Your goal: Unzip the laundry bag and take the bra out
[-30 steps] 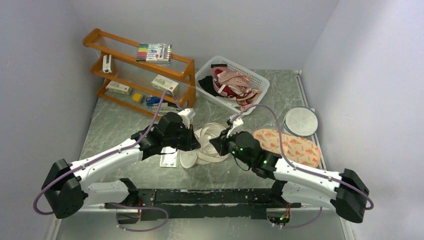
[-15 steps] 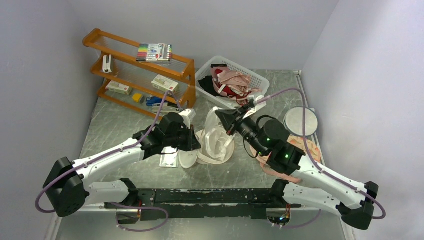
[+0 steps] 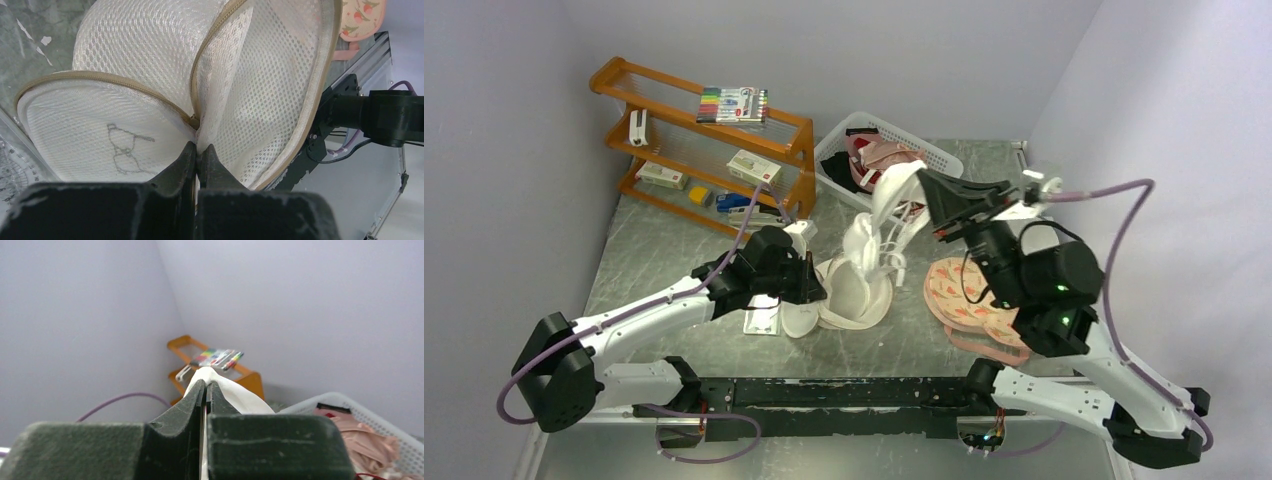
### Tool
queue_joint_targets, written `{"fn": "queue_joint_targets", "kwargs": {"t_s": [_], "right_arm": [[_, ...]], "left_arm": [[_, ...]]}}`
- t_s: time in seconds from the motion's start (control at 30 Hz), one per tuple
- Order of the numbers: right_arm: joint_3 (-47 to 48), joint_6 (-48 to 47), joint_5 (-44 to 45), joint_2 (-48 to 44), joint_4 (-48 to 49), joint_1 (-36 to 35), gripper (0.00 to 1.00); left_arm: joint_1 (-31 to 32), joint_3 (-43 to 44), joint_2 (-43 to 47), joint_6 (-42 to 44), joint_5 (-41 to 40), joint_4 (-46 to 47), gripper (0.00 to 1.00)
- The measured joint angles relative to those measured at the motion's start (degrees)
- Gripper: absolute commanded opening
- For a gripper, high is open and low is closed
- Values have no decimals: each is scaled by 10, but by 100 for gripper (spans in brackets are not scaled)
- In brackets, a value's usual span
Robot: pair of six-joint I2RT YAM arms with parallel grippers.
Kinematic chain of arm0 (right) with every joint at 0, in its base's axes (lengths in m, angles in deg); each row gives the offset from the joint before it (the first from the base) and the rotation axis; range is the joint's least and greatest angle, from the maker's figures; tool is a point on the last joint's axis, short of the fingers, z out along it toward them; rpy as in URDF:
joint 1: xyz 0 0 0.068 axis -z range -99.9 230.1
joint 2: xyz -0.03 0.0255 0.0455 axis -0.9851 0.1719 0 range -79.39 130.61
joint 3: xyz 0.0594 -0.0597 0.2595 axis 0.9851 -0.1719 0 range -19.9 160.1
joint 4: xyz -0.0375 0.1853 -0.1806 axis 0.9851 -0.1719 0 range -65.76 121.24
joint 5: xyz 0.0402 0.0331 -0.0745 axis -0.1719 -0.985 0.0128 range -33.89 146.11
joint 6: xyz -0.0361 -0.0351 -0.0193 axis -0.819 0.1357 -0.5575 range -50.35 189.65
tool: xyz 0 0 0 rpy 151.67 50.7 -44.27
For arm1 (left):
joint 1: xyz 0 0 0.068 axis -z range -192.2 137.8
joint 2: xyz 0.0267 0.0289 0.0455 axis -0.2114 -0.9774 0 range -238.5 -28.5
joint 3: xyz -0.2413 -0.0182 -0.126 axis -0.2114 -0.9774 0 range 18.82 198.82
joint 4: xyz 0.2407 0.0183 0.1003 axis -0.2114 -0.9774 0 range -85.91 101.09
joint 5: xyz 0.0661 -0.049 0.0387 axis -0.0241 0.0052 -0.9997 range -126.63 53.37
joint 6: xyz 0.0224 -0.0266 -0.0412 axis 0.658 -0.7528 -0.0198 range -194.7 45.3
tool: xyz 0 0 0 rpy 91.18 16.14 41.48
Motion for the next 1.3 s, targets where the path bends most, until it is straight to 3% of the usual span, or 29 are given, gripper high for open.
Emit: {"fn": "queue_joint_targets", "kwargs": {"t_s": [0.3,0.53,0.63,0.83,1.0,1.13,1.3], "right_arm": [[1,-83,160,-19,14,0,0],[-26,-175,243,85,119,6,0],[-2,-193,236,177,141,48,0],[138,-153,157,408,129,172,0],[258,-120,99,537,134,216,0],[300,-92,70,585,162,241,0],[270,-61,61,614,195,273,0]], "left_arm": [[0,0,-6,0,4,0,7],[0,0,-10,0,5,2,7],[0,0,-10,0,5,3,7],[0,0,-11,-2,5,4,7],[2,0,-12,-4,4,4,7],[2,1,-12,-4,4,4,7],[2,2,-12,-4,4,3,7]]}}
